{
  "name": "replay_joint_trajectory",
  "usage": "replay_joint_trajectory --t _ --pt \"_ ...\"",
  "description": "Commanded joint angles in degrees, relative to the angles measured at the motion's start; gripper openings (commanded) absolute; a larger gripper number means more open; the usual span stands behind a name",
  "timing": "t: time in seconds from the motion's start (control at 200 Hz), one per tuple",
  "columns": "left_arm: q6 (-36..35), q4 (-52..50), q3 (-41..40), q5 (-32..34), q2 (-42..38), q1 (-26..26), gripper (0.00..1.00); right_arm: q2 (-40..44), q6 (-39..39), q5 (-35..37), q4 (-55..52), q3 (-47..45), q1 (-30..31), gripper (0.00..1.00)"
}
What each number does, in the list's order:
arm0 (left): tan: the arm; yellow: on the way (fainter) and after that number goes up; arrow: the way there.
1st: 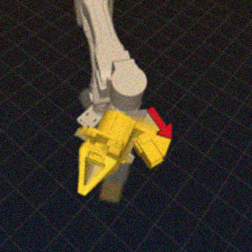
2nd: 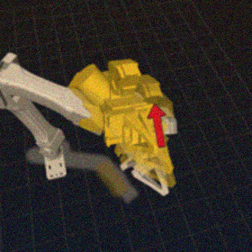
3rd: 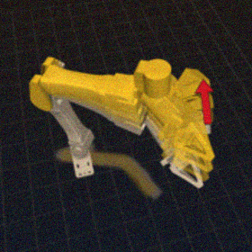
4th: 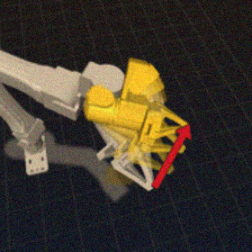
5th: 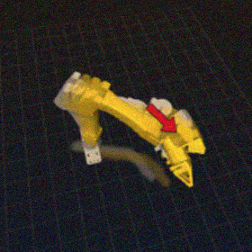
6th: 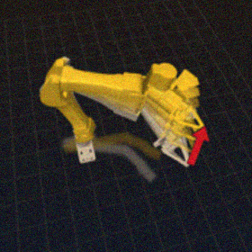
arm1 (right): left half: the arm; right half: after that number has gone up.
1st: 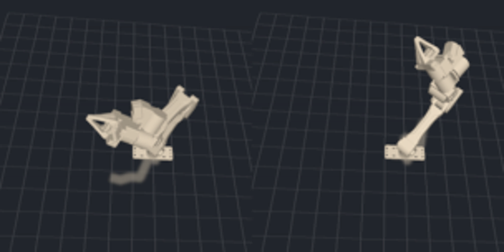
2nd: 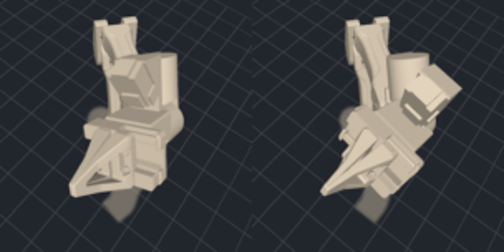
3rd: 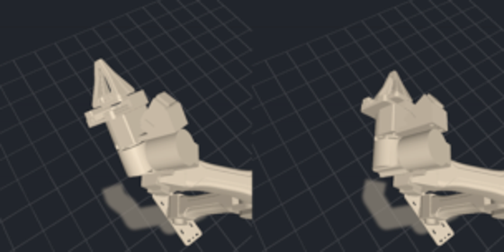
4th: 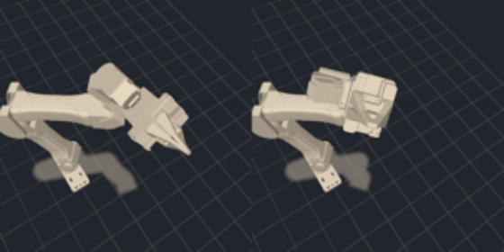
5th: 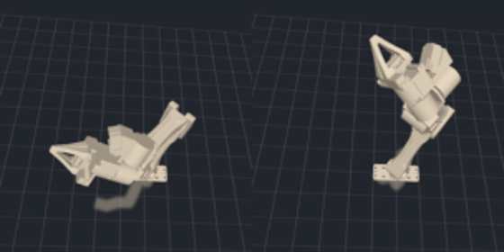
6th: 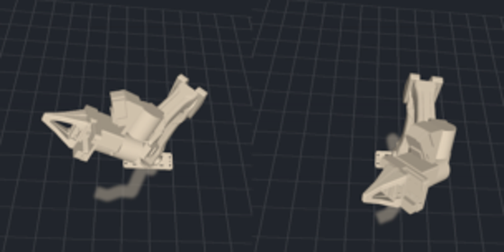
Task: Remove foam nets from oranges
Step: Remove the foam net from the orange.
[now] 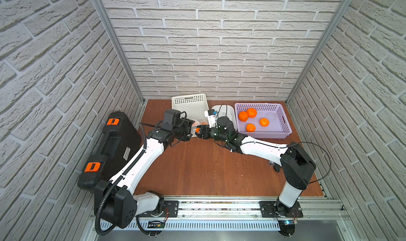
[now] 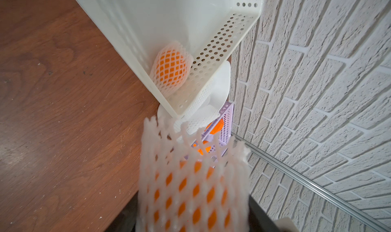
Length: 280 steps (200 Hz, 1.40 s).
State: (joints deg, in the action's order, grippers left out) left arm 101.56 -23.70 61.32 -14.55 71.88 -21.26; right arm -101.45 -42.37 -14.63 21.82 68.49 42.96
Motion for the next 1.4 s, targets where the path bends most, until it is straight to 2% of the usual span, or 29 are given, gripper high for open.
replay_joint_trajectory --t 0.0,0.235,0.405,0.46,0.575,0.705,0.945,1.08,1.395 --pt "-1.3 0.7 -0.2 -1.3 -0.7 -0.5 0.61 0.4 1.6 -0.1 3.9 0.1 -0.3 0.58" --pt "-3.1 1.8 1.2 -1.7 0.2 -0.5 0.70 1.7 2.1 -0.6 4.7 -1.2 -0.2 0.42" --pt "-3.9 3.0 1.5 -1.3 0.2 -0.2 0.75 3.0 2.7 -0.7 2.9 -1.6 -0.3 0.17" --pt "-4.4 3.3 1.6 -1.1 0.1 -0.1 0.80 3.4 2.8 -0.5 2.5 -1.8 -0.2 0.16" --pt "-8.0 4.7 1.9 0.0 -0.9 0.4 0.98 4.8 2.9 -0.4 1.4 -2.3 -0.3 0.13" --pt "-12.9 8.3 0.5 0.9 -2.9 0.7 0.98 7.3 2.7 -0.3 1.6 -4.1 -0.3 0.12" --pt "-15.1 14.0 -2.4 -2.0 -3.5 1.0 0.98 10.1 2.8 -1.3 0.2 -5.1 -0.4 0.11" --pt "-14.6 14.0 -2.5 -2.5 -3.1 0.8 0.91 11.2 3.0 -1.0 -0.3 -5.9 -0.4 0.11" --pt "-14.5 10.4 -2.2 0.1 -4.4 1.0 0.60 12.9 3.4 -3.2 -2.9 -6.4 -0.4 0.10"
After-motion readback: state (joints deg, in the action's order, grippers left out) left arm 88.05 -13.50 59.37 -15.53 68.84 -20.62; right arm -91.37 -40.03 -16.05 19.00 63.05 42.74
